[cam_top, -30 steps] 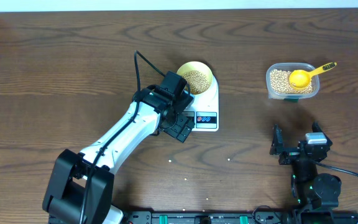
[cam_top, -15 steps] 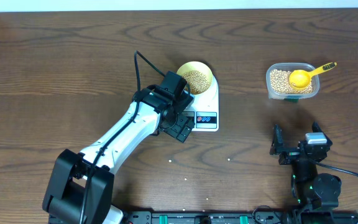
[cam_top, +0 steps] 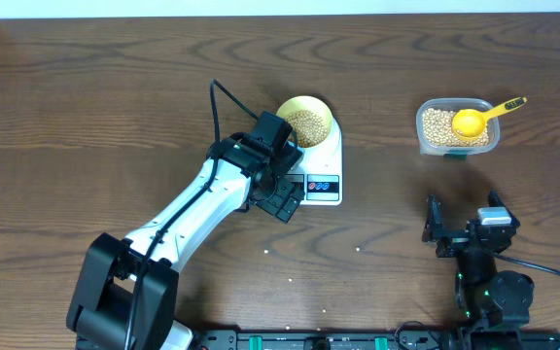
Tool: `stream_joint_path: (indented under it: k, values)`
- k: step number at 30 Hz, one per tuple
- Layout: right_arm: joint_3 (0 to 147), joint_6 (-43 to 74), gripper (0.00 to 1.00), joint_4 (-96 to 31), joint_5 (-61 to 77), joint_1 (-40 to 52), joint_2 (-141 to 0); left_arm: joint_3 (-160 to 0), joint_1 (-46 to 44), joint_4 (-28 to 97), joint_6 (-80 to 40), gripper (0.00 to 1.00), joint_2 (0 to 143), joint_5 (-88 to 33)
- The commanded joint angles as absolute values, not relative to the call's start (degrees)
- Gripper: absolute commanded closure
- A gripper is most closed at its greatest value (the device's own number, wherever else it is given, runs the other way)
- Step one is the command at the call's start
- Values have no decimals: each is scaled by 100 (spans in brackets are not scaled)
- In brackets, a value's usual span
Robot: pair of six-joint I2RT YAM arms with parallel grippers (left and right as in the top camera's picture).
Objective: Scoop item into bowl and weigh 50g on scale
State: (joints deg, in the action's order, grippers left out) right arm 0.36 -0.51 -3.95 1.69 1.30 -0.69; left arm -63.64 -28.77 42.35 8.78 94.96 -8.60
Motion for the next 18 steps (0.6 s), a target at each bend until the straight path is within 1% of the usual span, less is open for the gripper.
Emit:
stream_joint_path:
  k: [1,18]
  values:
    - [32,-115,1,-419,167,95,-30,-6322,-2880,4252,825,2,9511,-788]
    - [32,-115,1,-419,165,95,-30,-6322,-2880,4252,825,2,9511,-788]
